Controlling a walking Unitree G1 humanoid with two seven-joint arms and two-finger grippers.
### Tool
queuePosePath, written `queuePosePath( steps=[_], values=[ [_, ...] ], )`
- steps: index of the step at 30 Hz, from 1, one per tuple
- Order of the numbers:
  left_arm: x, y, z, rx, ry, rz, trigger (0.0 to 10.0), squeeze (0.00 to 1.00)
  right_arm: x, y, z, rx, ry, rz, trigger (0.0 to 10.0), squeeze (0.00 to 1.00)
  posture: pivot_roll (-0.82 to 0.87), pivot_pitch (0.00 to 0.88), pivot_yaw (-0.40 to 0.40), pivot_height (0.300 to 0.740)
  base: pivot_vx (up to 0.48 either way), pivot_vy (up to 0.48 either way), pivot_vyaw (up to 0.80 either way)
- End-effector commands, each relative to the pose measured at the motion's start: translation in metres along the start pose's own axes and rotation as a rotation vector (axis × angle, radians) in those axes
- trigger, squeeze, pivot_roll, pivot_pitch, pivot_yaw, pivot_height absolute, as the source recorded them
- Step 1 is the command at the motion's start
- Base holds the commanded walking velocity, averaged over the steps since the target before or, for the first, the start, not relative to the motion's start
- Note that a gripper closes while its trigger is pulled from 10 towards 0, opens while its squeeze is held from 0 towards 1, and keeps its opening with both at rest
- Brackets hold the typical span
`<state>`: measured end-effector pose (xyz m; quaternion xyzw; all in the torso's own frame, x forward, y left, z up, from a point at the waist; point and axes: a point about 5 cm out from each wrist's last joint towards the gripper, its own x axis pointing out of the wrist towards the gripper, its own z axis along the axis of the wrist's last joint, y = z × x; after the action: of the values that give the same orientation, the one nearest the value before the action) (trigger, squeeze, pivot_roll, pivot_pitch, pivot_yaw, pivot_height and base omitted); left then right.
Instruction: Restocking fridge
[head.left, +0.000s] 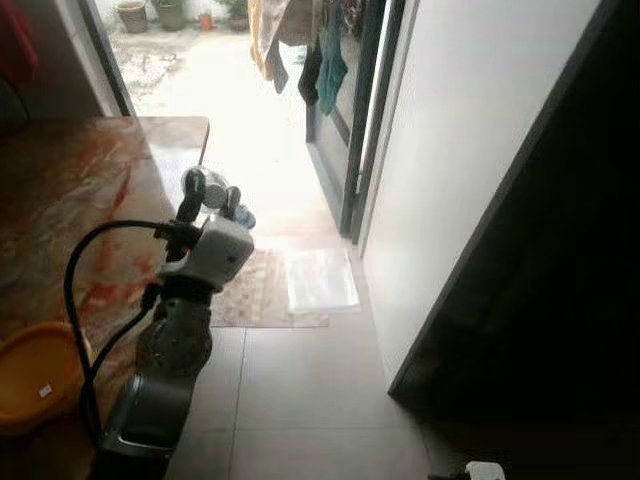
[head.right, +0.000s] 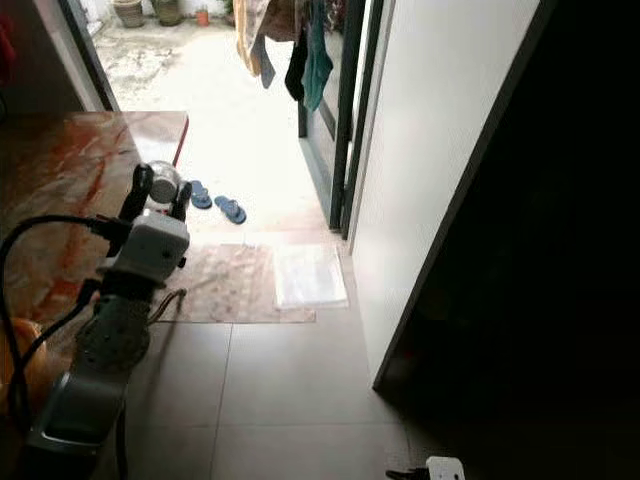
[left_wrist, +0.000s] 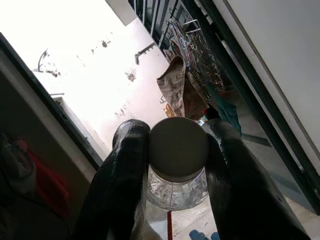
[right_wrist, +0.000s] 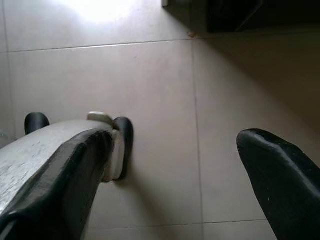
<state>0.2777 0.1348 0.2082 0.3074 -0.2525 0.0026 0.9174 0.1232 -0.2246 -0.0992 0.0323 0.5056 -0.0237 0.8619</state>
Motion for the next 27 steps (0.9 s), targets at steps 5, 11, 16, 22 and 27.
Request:
queuePosePath(
  steps=[5,11,16,22,27],
  values=[
    [0.0,0.005,-0.009,-0.004,0.021,-0.003,10.0,0.0,0.0,0.005,-0.005,0.019,0.01,0.004,10.0,0.0,0.02,0.072,-0.05,0.74,0.0,-0.247,0.0],
    [-0.011,-0.013,-0.04,-0.238,0.203,-0.134,10.0,0.0,0.0,0.006,-0.006,0.025,0.008,0.0,10.0,0.0,0.01,0.058,-0.042,0.74,0.0,0.0,0.0],
    [-0.028,-0.021,-0.084,-0.367,0.407,-0.157,10.0,0.0,0.0,0.006,-0.008,0.029,0.009,-0.007,10.0,0.0,0.0,0.038,-0.037,0.74,0.0,0.0,0.0],
    [-0.051,-0.031,-0.136,-0.459,0.654,-0.158,10.0,0.0,-0.001,0.007,-0.01,0.044,0.008,-0.021,10.0,0.0,-0.02,0.005,-0.028,0.74,0.0,0.0,0.0],
    [-0.09,-0.051,-0.174,-0.475,0.896,-0.228,10.0,0.0,-0.001,0.008,-0.012,0.054,0.005,-0.03,10.0,0.0,-0.06,0.0,-0.018,0.74,0.0,0.0,0.0]
  ],
)
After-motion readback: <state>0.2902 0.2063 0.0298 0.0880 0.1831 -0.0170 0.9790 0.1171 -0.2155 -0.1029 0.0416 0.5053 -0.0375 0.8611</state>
